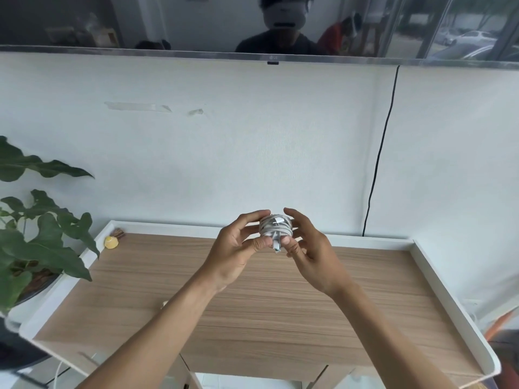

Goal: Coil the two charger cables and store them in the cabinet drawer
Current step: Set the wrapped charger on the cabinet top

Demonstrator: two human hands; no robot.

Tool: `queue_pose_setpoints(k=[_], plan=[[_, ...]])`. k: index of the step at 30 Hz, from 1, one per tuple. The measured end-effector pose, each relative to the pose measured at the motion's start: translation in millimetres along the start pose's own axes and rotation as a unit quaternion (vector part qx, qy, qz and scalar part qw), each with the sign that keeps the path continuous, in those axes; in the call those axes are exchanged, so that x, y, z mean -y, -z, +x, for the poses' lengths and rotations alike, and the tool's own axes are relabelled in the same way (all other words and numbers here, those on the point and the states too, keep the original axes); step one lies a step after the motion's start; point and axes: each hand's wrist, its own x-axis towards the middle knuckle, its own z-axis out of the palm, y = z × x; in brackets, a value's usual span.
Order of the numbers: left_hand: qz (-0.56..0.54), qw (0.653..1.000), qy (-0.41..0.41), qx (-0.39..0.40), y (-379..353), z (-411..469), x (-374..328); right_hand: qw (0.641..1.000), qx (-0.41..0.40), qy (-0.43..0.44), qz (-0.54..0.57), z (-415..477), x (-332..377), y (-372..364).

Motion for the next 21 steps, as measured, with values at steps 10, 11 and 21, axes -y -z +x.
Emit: queue_pose_setpoints(k=[10,11,21], plan=[[0.204,0.977,0.03,0.055,31,-19,68,0.981,0.154,-0.067,-0.095,-11,-54,-14],[0.241,0.968,0.032,0.056,34,-22,78,0.978,0.164,-0.073,-0.103,-12,-62,-21],[0.423,0.894,0.127,0.081,60,-47,173,0.947,0.256,-0.107,-0.164,-33,-146,-97]])
